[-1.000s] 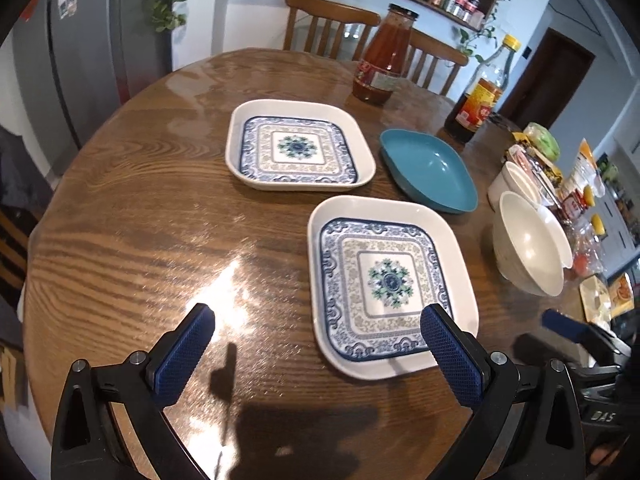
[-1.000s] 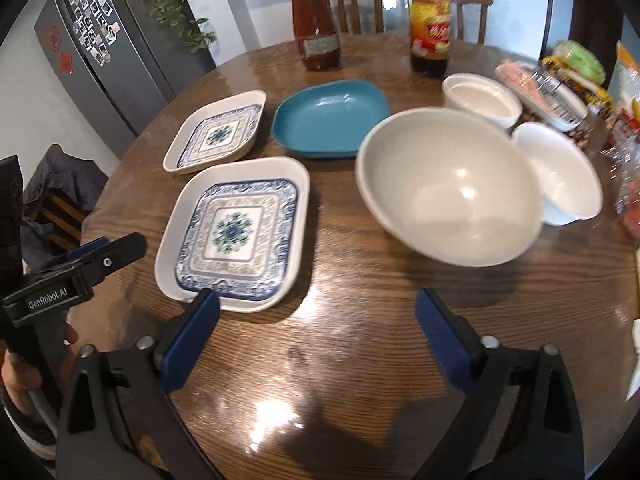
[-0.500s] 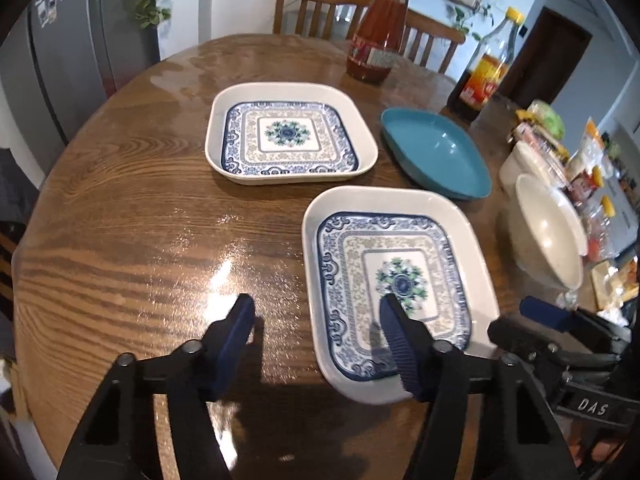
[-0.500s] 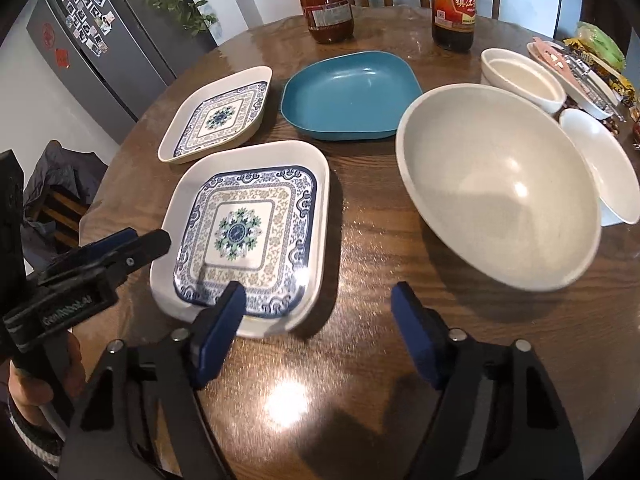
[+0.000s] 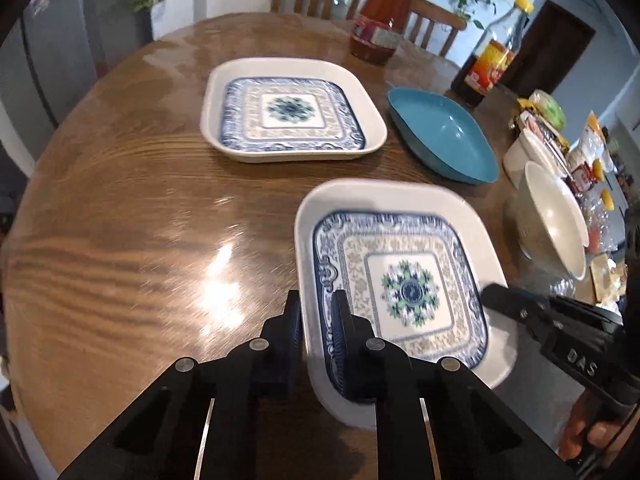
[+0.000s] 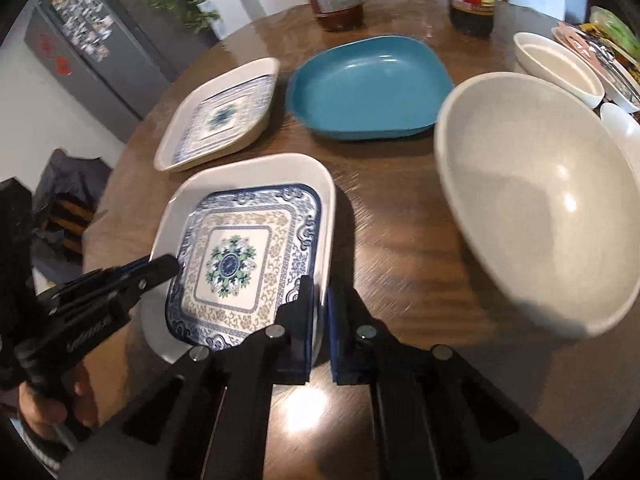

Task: Organize plates and bowls
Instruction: 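Close the left gripper on the patterned plate's rim, then lift the patterned plate with the left gripper and carry it toward the table edge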

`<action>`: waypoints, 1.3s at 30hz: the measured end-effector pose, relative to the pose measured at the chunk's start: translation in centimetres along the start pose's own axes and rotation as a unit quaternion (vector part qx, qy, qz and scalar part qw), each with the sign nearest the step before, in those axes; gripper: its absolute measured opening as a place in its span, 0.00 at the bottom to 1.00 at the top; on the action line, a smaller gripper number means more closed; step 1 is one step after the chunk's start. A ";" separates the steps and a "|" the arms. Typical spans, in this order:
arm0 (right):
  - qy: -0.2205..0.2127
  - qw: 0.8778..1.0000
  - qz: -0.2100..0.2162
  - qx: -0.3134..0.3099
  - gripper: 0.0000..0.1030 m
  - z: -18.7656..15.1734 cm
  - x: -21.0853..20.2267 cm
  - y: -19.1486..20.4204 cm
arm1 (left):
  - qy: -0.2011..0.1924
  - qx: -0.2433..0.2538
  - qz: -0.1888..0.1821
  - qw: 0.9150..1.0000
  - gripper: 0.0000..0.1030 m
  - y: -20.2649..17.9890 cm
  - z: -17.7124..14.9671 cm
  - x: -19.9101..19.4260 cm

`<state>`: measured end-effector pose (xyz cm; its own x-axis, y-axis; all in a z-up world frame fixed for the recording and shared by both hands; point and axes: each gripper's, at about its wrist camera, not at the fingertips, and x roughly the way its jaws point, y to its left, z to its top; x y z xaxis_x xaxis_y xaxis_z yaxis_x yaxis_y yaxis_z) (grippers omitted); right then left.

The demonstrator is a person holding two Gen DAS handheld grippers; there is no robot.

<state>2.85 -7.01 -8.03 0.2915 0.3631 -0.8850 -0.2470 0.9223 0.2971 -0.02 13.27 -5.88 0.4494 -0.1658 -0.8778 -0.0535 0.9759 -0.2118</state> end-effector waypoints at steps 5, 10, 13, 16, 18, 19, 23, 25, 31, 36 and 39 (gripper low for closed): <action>0.023 0.999 0.011 -0.033 0.10 -2.0 -1.2 2.2 | -0.001 0.013 0.012 1.000 0.14 0.5 -1.9 -1.9; 0.042 0.998 0.000 -0.036 0.24 -3.1 -0.3 2.1 | 0.002 0.009 0.028 1.000 0.14 0.6 -2.7 -1.3; 0.020 0.997 -0.037 -0.057 0.69 -2.8 -1.4 2.1 | 0.005 0.001 0.037 0.999 0.14 1.1 -2.1 -1.2; -0.014 0.996 -0.039 -0.078 0.69 -1.0 -3.0 2.1 | -0.004 -0.011 0.044 0.999 0.27 1.9 -0.5 -1.4; -0.018 0.997 -0.014 -0.076 0.69 1.3 -3.3 2.4 | -0.016 -0.024 0.053 0.998 0.50 2.6 1.4 -1.6; -0.018 0.997 -0.004 -0.072 0.68 2.1 -3.2 2.5 | -0.029 -0.028 0.058 0.998 0.70 2.7 2.4 -1.7; -0.032 0.997 0.015 -0.072 0.66 7.9 -1.1 3.8 | -0.063 -0.041 0.063 0.995 0.85 3.3 7.1 -1.0; -0.019 0.998 0.019 -0.061 0.60 10.0 1.0 4.2 | -0.060 -0.041 0.074 0.995 0.85 3.6 8.9 0.2; 0.026 1.000 0.011 -0.004 0.40 13.2 6.5 4.0 | -0.032 -0.066 0.081 0.994 0.85 5.7 12.2 3.8; 0.032 0.999 -0.006 0.003 0.36 13.4 7.7 4.6 | -0.008 -0.055 0.097 0.994 0.78 6.0 12.9 6.1; 0.033 0.999 -0.021 0.010 0.19 13.8 8.0 5.0 | -0.001 -0.045 0.105 0.993 0.53 5.6 12.5 6.8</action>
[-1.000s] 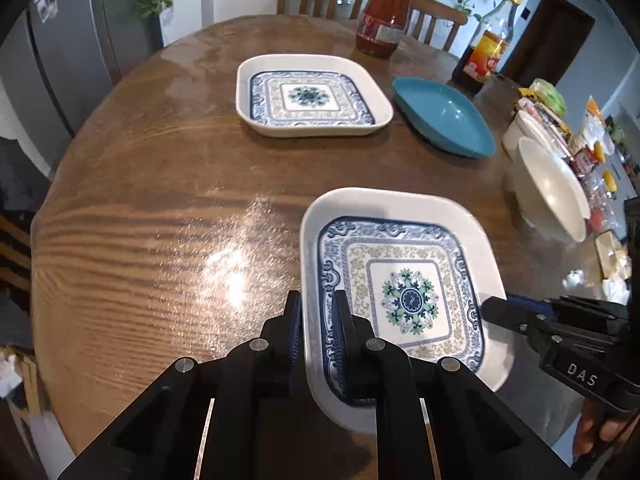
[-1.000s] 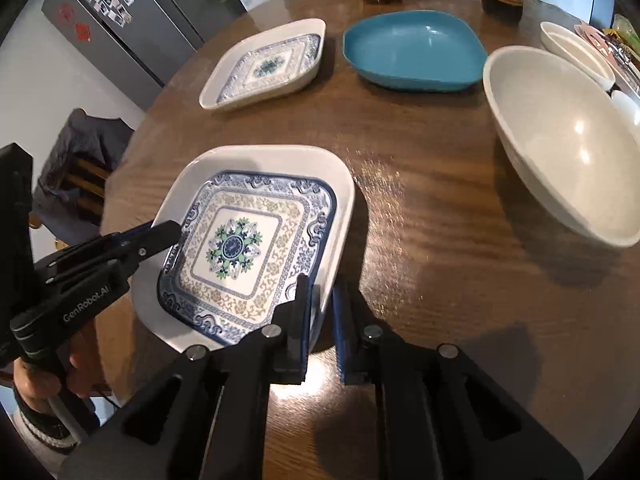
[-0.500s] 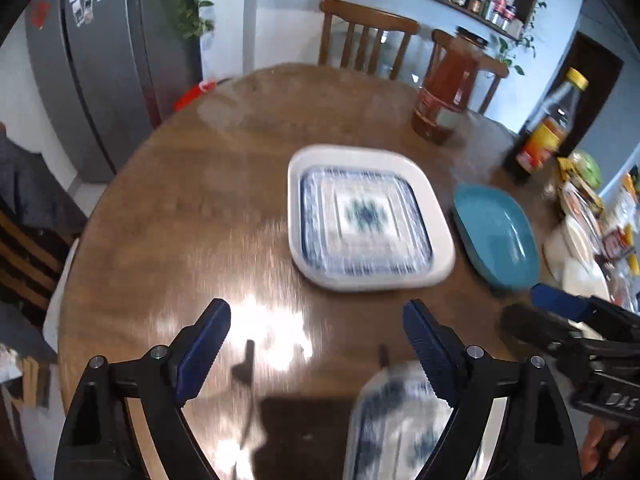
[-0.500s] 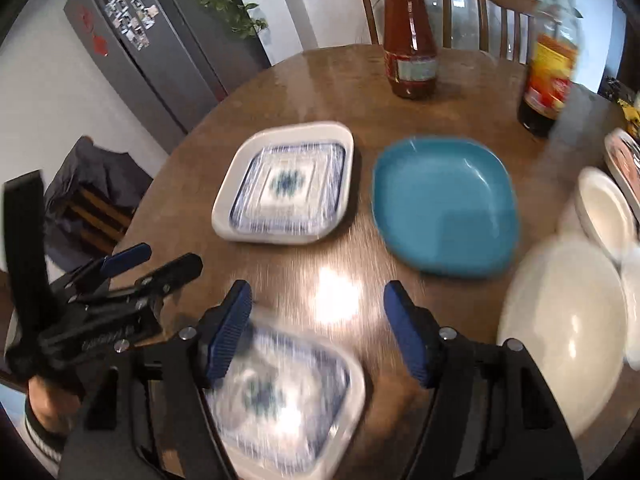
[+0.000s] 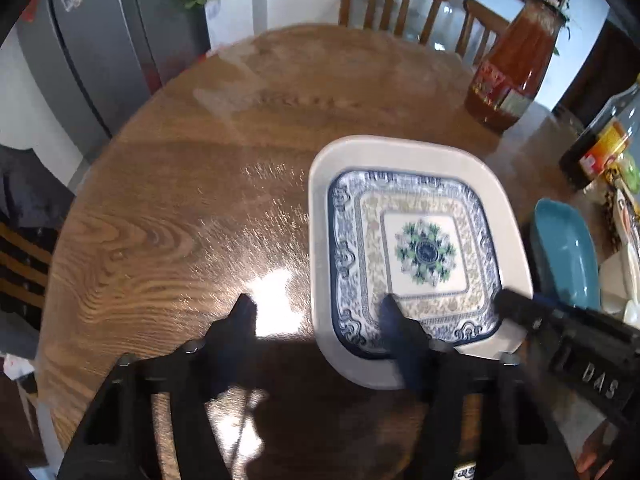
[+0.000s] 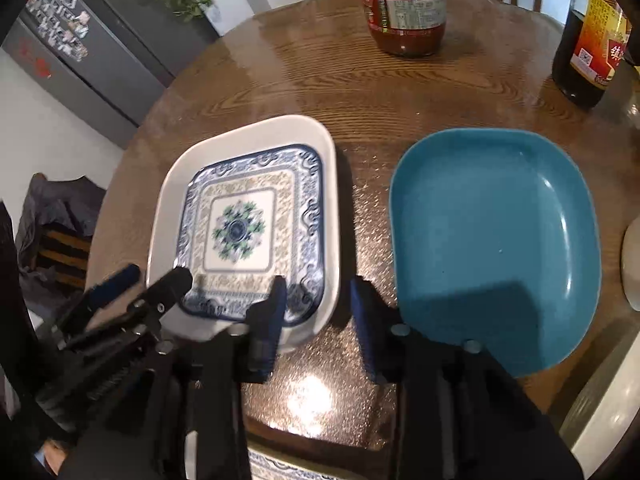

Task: Organize plates and bowls
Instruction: 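Lift the patterned plate with the left gripper and carry it toward the table edge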

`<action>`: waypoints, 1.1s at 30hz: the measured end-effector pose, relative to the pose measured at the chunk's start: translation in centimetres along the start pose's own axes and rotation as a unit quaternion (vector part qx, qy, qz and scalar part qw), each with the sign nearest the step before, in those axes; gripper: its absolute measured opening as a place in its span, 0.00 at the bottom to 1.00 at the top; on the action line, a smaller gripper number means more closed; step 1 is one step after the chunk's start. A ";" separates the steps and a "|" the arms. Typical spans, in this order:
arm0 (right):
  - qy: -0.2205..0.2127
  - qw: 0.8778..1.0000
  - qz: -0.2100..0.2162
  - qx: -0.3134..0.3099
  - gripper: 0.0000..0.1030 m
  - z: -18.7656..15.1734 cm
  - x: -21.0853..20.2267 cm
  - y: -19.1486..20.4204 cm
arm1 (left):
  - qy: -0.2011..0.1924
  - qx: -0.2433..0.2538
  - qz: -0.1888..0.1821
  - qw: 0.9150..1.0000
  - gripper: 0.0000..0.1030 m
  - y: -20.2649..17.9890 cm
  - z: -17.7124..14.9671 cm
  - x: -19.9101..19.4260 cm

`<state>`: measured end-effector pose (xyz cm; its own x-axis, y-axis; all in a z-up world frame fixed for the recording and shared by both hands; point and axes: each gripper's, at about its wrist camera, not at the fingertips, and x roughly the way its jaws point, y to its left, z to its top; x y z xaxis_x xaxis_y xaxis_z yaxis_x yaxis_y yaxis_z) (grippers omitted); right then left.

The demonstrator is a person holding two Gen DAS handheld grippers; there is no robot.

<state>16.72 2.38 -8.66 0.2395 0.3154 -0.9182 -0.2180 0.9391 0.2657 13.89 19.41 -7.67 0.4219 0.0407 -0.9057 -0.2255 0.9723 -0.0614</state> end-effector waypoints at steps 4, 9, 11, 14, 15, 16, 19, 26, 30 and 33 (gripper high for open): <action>-0.005 1.000 -0.024 -0.017 0.10 -0.1 -0.1 0.6 | 0.002 0.010 -0.012 1.000 0.22 -1.0 -0.3 -0.2; -0.020 1.000 -0.010 -0.018 0.10 -0.7 -2.2 0.3 | -0.026 0.015 -0.016 0.999 0.21 -1.0 -1.2 -2.0; -0.029 0.999 0.010 -0.016 0.11 -1.2 -4.0 0.5 | -0.046 0.017 -0.019 0.999 0.21 -1.0 -2.2 -4.0; -0.040 0.999 0.027 -0.026 0.12 -3.7 -7.0 0.8 | -0.061 0.026 -0.012 0.998 0.21 -1.3 -4.2 -7.0; -0.042 0.998 0.032 -0.024 0.12 -4.5 -7.8 0.8 | -0.063 0.026 -0.010 0.998 0.21 -1.4 -5.1 -7.8; -0.042 0.998 0.040 -0.022 0.12 -5.6 -8.7 0.7 | -0.061 0.025 -0.010 0.998 0.21 -1.5 -6.0 -8.4; -0.040 0.998 0.049 -0.020 0.13 -9.7 -10.3 0.5 | -0.053 0.031 -0.003 0.998 0.21 -1.9 -9.4 -9.6; -0.008 0.999 0.042 -0.030 0.15 -16.9 -10.5 -0.7 | -0.038 0.068 -0.005 0.997 0.21 -2.9 -15.4 -10.7; 0.007 0.999 0.036 -0.024 0.15 -17.8 -9.6 -1.0 | -0.023 0.084 -0.003 0.996 0.21 -3.3 -15.9 -10.0; 0.007 0.999 0.020 -0.034 0.19 -17.9 -9.3 -0.3 | -0.024 0.093 -0.002 0.995 0.21 -3.8 -16.0 -10.0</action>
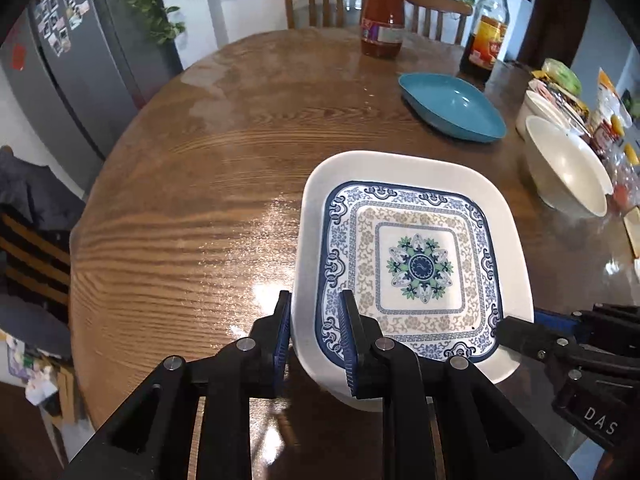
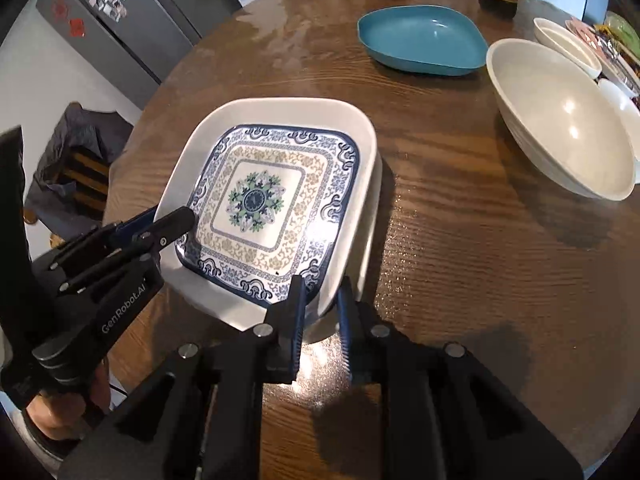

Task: Organize plates and bowls
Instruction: 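Lift the patterned plate with the left gripper and carry it toward the table edge, then lower the patterned plate onto the table and open the left gripper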

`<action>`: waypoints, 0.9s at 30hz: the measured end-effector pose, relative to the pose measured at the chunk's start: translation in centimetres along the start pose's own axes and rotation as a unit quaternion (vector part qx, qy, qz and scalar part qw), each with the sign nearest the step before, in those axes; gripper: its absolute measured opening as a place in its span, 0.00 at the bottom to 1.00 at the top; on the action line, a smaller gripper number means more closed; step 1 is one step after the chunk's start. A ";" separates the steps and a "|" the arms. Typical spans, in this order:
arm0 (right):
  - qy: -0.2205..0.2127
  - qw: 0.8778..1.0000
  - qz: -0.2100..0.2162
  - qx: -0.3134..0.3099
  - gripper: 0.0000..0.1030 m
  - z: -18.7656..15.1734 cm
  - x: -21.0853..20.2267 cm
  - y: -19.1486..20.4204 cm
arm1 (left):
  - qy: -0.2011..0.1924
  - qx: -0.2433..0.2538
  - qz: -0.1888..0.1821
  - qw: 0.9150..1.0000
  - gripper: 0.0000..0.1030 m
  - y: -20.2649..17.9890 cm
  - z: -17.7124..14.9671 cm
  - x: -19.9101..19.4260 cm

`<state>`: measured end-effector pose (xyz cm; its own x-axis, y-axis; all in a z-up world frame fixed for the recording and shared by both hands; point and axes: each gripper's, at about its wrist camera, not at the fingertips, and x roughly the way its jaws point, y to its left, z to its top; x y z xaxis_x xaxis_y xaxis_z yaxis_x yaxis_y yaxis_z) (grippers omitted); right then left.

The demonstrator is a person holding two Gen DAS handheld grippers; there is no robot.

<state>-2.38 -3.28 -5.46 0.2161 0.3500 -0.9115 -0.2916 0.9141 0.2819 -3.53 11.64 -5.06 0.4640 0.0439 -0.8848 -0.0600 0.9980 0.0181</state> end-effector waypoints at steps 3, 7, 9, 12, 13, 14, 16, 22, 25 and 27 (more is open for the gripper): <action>-0.004 1.000 -0.002 -0.005 0.26 0.0 -0.1 0.5 | 0.003 0.003 0.003 1.000 0.22 -0.2 -0.3 -0.2; -0.030 0.999 -0.028 -0.027 0.67 -0.5 -2.0 0.1 | -0.001 -0.012 0.014 1.000 0.43 0.8 -0.5 -1.0; -0.055 0.998 -0.026 -0.028 0.68 -0.6 -3.5 -0.9 | -0.017 -0.021 0.016 1.000 0.59 1.3 -0.4 -1.8; -0.080 0.997 -0.021 0.007 0.70 -0.5 -5.0 -3.7 | -0.037 -0.021 0.002 0.999 0.65 0.9 0.5 -2.8; -0.084 0.996 -0.022 0.024 0.70 -0.5 -5.2 -4.5 | -0.040 -0.018 -0.008 0.999 0.68 0.3 1.1 -3.0; -0.086 0.994 -0.026 0.055 0.70 -0.4 -5.4 -6.1 | -0.042 -0.017 -0.015 0.999 0.73 -0.1 1.4 -3.1; -0.090 0.991 -0.025 0.091 0.70 -0.4 -5.6 -7.8 | -0.040 -0.017 -0.049 0.998 0.81 -1.5 2.3 -3.3; -0.121 0.979 -0.041 0.156 0.70 -0.8 -7.7 -12.5 | -0.035 0.008 -0.088 0.995 0.81 -5.9 4.4 -3.0; -0.136 0.974 -0.044 0.177 0.70 -1.3 -9.0 -14.3 | -0.043 0.017 -0.093 0.995 0.81 -7.6 5.3 -3.3; -0.140 0.972 -0.041 0.182 0.71 -1.6 -9.5 -15.0 | -0.042 0.016 -0.091 0.995 0.81 -7.8 5.8 -3.2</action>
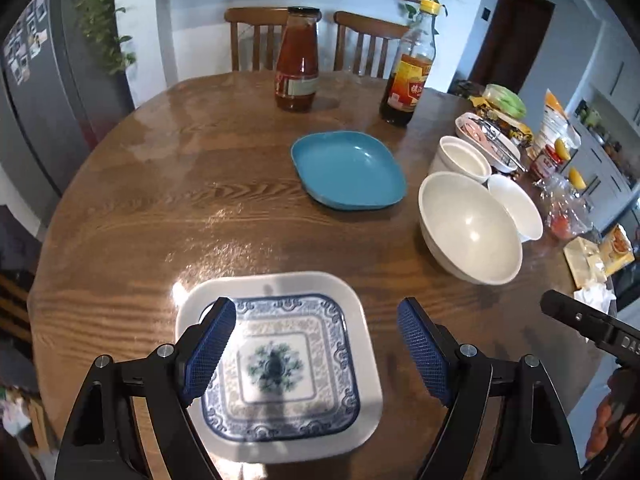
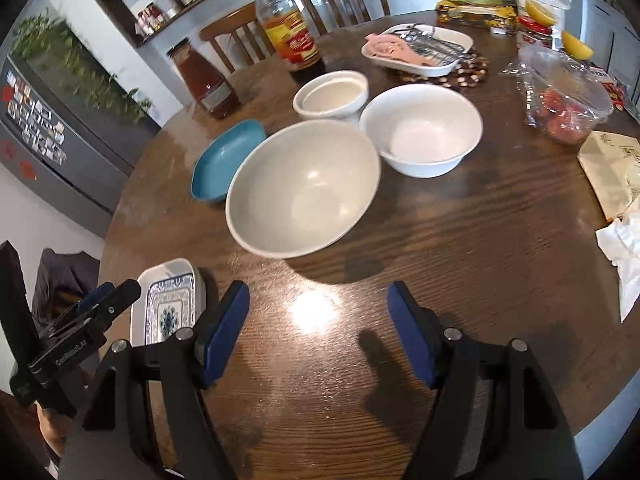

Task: Organize plates and bowls
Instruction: 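Lower the patterned plate onto the table and open the left gripper, then grasp the rim of the teal square plate with the left gripper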

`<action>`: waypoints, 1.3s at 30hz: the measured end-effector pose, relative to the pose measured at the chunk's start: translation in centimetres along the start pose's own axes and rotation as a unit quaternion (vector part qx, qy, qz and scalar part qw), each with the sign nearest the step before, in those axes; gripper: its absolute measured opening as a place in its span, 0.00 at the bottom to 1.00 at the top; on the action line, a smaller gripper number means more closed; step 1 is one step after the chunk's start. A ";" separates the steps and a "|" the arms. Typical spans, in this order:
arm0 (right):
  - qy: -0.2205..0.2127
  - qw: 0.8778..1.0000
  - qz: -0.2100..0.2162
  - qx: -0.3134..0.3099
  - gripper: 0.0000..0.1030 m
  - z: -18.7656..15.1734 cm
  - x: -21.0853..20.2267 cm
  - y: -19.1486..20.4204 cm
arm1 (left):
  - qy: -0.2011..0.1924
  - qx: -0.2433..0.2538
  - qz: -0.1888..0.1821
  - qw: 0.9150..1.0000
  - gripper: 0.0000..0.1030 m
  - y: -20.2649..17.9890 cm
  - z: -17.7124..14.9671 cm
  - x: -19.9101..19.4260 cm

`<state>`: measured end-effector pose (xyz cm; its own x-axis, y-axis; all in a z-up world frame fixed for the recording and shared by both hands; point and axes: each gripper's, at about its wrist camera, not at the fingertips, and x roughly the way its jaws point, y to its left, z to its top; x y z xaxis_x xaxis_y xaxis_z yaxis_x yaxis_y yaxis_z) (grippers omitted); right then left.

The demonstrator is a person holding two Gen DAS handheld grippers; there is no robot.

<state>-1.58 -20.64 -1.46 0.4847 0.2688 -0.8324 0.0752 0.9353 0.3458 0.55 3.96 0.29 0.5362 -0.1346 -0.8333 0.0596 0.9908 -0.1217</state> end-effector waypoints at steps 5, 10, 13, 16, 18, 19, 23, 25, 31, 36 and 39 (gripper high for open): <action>0.002 0.999 0.030 -0.024 0.71 1.0 0.0 1.1 | -0.003 -0.018 0.025 1.000 0.81 1.0 2.4 1.5; -0.009 0.996 0.064 -0.061 0.71 3.8 0.8 3.7 | 0.015 -0.024 0.041 0.999 0.81 1.6 5.7 4.9; -0.021 0.994 0.061 -0.092 0.71 6.6 1.7 5.9 | 0.031 -0.019 0.060 0.998 0.81 1.2 7.6 7.9; -0.023 0.990 0.070 -0.122 0.70 9.6 3.3 7.9 | 0.053 -0.033 0.056 0.996 0.81 1.2 9.0 10.6; -0.012 0.988 0.056 -0.145 0.70 11.9 5.4 9.2 | 0.062 -0.034 0.060 0.996 0.81 1.2 9.4 11.7; -0.007 0.987 0.043 -0.151 0.70 12.7 6.4 9.6 | 0.066 -0.033 0.065 0.995 0.81 1.1 9.6 12.4; 0.032 0.982 -0.013 -0.186 0.62 15.8 12.8 10.6 | 0.078 -0.028 0.068 0.994 0.70 0.8 9.6 13.8; 0.054 0.978 -0.026 -0.198 0.54 16.3 15.4 10.6 | 0.083 -0.029 0.059 0.994 0.63 1.0 9.4 14.3; 0.100 0.968 -0.070 -0.219 0.40 17.2 20.3 10.3 | 0.081 -0.017 0.047 0.995 0.38 0.7 9.2 15.4; 0.104 0.959 -0.087 -0.248 0.07 16.9 20.7 10.8 | 0.080 -0.013 0.028 0.996 0.12 0.6 9.7 15.7; 0.093 0.955 -0.092 -0.266 0.05 16.8 20.0 10.9 | 0.078 -0.022 0.017 0.997 0.09 1.1 9.9 15.4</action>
<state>23.55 -8.88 -7.06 0.3395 0.0783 -0.9373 -0.3324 0.9422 -0.0417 17.21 3.09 -7.38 0.4002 -0.1045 -0.9105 0.0038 0.9937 -0.1124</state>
